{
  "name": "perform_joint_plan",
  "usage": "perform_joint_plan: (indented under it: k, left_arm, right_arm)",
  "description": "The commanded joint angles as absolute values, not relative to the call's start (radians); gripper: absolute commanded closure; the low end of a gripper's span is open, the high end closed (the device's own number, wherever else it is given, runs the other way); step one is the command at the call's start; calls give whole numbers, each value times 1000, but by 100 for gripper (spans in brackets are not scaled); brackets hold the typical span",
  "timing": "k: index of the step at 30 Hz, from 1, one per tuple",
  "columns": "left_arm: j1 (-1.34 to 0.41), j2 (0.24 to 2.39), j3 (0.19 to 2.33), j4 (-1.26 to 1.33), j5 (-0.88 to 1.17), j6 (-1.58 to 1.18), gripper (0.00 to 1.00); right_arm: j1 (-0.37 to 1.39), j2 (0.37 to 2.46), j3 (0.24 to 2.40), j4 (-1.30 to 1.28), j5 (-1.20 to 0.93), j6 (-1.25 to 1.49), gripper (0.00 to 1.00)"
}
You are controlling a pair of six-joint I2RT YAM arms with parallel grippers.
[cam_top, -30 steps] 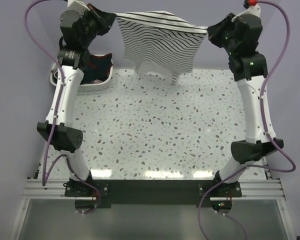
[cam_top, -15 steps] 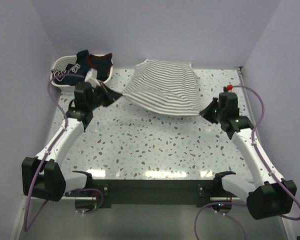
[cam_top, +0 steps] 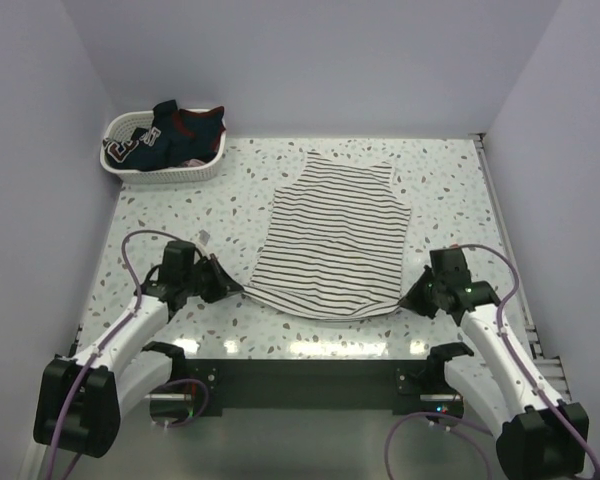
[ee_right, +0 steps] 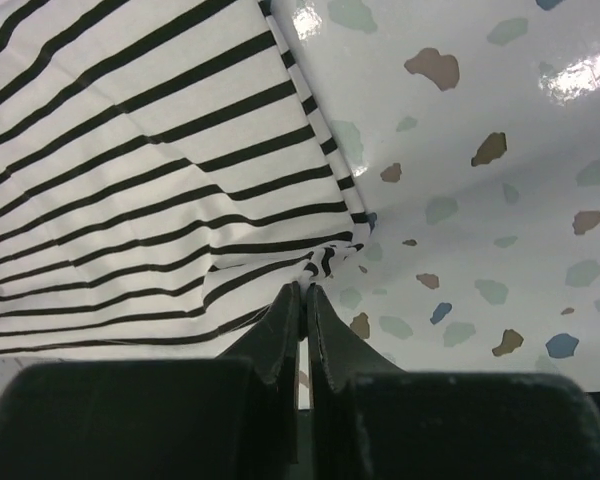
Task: Fold and stack the tank tops
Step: Flatten the tank top out
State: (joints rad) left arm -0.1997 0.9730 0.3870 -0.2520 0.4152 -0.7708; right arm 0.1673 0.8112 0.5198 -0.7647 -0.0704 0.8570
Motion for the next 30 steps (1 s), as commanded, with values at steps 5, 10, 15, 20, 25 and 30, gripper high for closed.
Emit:
perform_joint_plan:
  k: [5,10,15,20,25,30]
  left_arm:
    - [-204,940,437,-425,431,-678,100]
    - [-206,927,474,-488,428,-649,100]
    - [-204,927,502,-529,448,-629,100]
    - [-204,963,520,-551,472,-595,99]
    - [-204,979,531,-580,491,-566,80]
    - [-204,947,628,-640,448,-534,52]
  right_arm:
    - [167,662,535,-1020,-89,922,96]
    - [167,577,538,-1156,-90,925,88]
    - [167,548,545,-1250,-95,920,82]
    - [169,594,584,-1278,-72,885,79]
    - [167,604,604,-1273,-68,882,79]
    - [167,661,682,-1183,-34,847,73]
